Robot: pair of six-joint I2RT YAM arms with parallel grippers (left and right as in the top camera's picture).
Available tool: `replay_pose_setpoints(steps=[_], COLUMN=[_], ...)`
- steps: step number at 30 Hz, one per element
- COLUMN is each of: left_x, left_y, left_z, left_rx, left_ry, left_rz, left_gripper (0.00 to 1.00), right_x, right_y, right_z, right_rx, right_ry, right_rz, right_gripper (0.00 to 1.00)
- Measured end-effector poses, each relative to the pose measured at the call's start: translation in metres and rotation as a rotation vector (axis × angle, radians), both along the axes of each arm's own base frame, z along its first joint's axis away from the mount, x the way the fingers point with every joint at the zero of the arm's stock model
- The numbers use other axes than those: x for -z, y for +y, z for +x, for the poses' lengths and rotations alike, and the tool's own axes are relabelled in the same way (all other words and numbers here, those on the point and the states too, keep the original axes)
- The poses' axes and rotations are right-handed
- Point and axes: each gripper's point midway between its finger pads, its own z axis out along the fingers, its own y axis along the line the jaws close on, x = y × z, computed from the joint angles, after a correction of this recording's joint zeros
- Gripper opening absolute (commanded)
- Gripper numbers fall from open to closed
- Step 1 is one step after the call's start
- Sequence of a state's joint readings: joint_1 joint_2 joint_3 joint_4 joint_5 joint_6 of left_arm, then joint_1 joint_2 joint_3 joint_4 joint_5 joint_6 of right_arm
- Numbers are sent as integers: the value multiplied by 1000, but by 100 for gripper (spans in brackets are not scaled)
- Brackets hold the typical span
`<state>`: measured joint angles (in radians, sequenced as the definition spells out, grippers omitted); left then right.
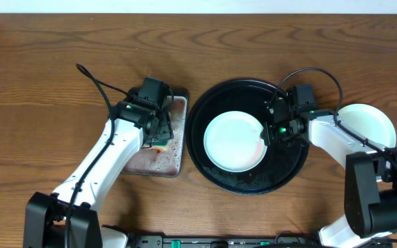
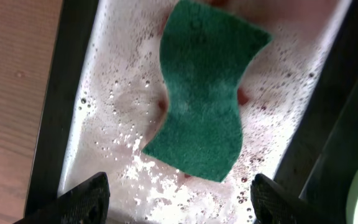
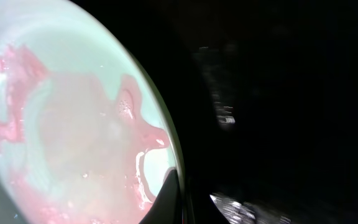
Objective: Clean dirty plates on tray and stack at the side
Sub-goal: 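Lift the scrubbed plate off the tray with the right gripper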
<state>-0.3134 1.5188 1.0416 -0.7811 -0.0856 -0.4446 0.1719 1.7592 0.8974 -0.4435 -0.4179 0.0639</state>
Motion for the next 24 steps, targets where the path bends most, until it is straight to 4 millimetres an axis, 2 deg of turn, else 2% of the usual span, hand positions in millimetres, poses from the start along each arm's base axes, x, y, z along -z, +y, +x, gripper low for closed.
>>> replay_pose_setpoints(steps=[7,12,17,24], left_x=[1,1,0,0], left_y=[0,0,-1,-1], left_z=[-1,0,3,4], left_rx=[0,0,0,0], left_ry=[3,-2,-15,-19], left_rz=[1,-1,-5,-7], left_gripper=[73,73,74,74], right_x=[-11,-37,-76,-106], right_y=[0,-12,-35,-54], right_z=[8,21,28,32], right_rx=[23,54,84,99], right_ry=[6,-81,-223,-378], right_rz=[107,85,-54,-306], right_gripper=[1,1,1,1])
